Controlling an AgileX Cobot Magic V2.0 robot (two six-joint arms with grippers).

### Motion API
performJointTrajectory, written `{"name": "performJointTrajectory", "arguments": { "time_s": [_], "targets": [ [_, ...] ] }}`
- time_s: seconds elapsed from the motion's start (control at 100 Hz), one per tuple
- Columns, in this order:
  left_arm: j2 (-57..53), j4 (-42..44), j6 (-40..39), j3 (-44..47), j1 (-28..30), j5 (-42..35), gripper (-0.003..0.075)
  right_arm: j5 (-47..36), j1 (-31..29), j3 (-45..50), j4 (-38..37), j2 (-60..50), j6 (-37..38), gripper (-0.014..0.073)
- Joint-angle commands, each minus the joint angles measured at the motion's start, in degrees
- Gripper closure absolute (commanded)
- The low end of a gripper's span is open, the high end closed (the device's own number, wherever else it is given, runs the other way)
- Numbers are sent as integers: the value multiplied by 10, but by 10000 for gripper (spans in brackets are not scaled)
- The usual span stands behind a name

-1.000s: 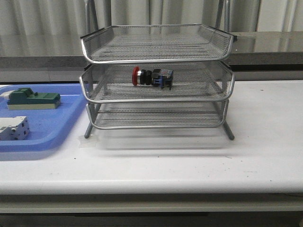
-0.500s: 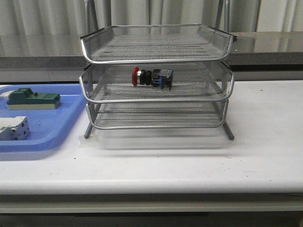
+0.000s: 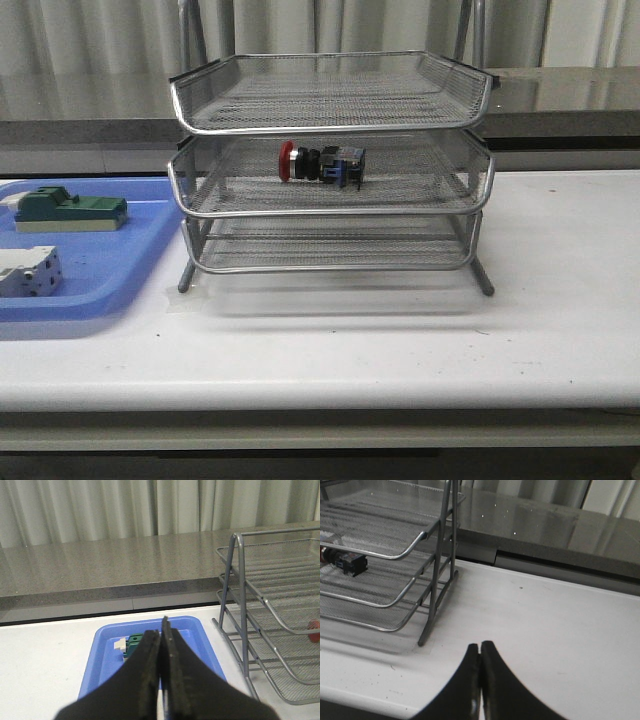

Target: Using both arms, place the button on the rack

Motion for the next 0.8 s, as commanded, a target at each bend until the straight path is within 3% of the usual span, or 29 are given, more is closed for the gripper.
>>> {"name": "performJointTrajectory", "arguments": {
  "time_s": [0.0, 0.32, 0.79],
  "targets": [
    [3, -8, -4, -16, 0, -44, 740, -93, -4, 18, 2, -11, 11, 654],
    [3, -8, -4, -16, 0, -44, 740, -218, -4, 131, 3, -38, 56, 654],
    [3, -8, -4, -16, 0, -44, 740, -215, -4, 130, 3, -38, 60, 654]
  ]
}}
